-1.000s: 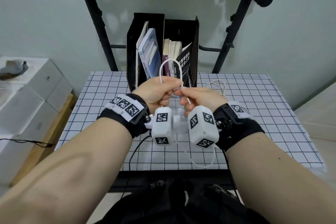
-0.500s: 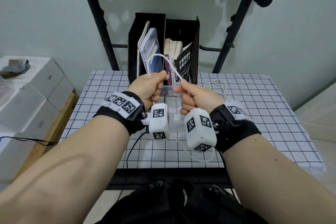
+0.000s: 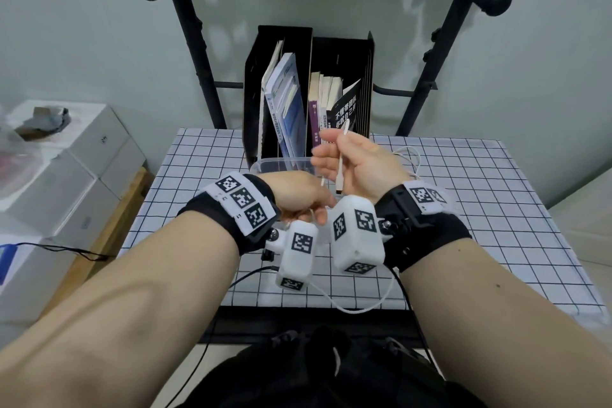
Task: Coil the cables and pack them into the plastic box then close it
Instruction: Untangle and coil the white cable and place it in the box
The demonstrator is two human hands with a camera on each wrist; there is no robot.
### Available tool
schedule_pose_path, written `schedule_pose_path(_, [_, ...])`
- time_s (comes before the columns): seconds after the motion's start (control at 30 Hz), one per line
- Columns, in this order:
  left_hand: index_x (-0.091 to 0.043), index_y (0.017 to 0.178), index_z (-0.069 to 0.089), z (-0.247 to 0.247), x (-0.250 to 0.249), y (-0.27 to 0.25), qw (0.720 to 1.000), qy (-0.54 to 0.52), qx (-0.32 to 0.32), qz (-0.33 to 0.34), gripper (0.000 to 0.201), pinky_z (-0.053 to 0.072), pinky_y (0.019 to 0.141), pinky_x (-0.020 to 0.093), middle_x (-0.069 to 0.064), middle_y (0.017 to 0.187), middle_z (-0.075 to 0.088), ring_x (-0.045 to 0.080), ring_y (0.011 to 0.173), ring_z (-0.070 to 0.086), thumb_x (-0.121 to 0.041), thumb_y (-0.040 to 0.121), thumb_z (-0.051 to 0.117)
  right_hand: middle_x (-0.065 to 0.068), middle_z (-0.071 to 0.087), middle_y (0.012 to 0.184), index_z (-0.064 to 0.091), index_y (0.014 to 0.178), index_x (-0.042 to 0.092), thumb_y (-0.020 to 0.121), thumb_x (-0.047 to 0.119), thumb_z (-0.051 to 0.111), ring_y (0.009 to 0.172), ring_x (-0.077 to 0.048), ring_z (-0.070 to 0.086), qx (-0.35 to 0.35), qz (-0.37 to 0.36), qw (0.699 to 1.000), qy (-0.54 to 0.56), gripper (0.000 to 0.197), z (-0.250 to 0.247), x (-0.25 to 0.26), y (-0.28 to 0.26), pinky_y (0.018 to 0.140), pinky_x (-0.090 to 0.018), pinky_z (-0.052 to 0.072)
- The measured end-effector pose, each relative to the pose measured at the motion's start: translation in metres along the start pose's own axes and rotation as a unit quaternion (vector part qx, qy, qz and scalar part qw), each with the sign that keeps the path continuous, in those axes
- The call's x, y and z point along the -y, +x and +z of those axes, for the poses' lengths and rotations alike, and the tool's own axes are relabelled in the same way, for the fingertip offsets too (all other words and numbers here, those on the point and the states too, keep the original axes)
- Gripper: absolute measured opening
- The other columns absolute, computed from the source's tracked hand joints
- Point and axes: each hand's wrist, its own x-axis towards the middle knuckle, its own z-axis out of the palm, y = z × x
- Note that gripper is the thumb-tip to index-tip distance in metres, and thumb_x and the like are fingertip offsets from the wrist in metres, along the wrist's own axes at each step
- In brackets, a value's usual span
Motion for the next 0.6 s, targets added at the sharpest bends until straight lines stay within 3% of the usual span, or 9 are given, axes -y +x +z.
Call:
schedule_pose_path(0.13, [-0.009,0.081,0.055,0.006,-0.007,-0.002,0.997,0.061,0.019,0.035,0.012,0.029,0.045,0.024,0.004,0.061,0.046,0.013,0.048,0.039,-0.013,0.091,0.049,-0.009,0.070,0.086,0.061,0.098,0.011,0.104,0.013,0.035,0.077,-0.016,0.069,0.000,-0.018,0.996,-0.091,0.027,0.007,-0.004,0.005,0.068,-0.021,0.054])
schedule_pose_path(0.23, [-0.006,0.088,0.057,0.003,-0.006,-0.003,0.997,0.014,0.034,0.072,0.008,0.035,0.046,0.020,0.002,0.065,0.051,0.010,0.050,0.045,-0.005,0.091,0.050,-0.010,0.070,0.090,0.062,0.097,0.016,0.104,0.018,0.037,0.080,-0.021,0.068,-0.004,-0.007,0.985,-0.170,0.026,0.006,-0.002,0.007,0.078,-0.036,0.055])
schedule_pose_path(0.4, [0.000,0.110,0.060,-0.012,-0.003,-0.004,0.996,-0.029,0.039,0.073,0.020,0.045,0.049,0.016,0.000,0.072,0.066,0.006,0.050,0.056,-0.002,0.091,0.052,-0.012,0.067,0.084,0.061,0.096,0.013,0.103,0.017,0.038,0.065,-0.019,0.065,-0.040,0.004,0.979,-0.198,0.025,-0.006,0.006,0.016,0.061,-0.025,0.054])
schedule_pose_path(0.47, [0.006,0.114,0.057,-0.018,-0.003,-0.005,0.995,-0.054,0.031,0.073,0.023,0.048,0.048,0.017,0.003,0.074,0.066,0.006,0.051,0.058,-0.001,0.092,0.051,-0.012,0.067,0.083,0.062,0.094,0.015,0.103,0.018,0.038,0.062,-0.021,0.065,-0.055,0.015,0.976,-0.209,0.026,-0.016,0.007,0.021,0.062,-0.029,0.054])
schedule_pose_path(0.6, [0.000,0.095,0.061,-0.028,-0.002,-0.007,0.990,-0.131,0.000,0.059,0.012,0.051,0.049,0.018,0.007,0.070,0.066,0.010,0.053,0.061,0.003,0.091,0.051,-0.010,0.070,0.082,0.063,0.093,0.017,0.102,0.019,0.039,0.061,-0.020,0.068,-0.084,0.021,0.969,-0.231,0.026,-0.030,0.011,0.026,0.065,-0.030,0.054])
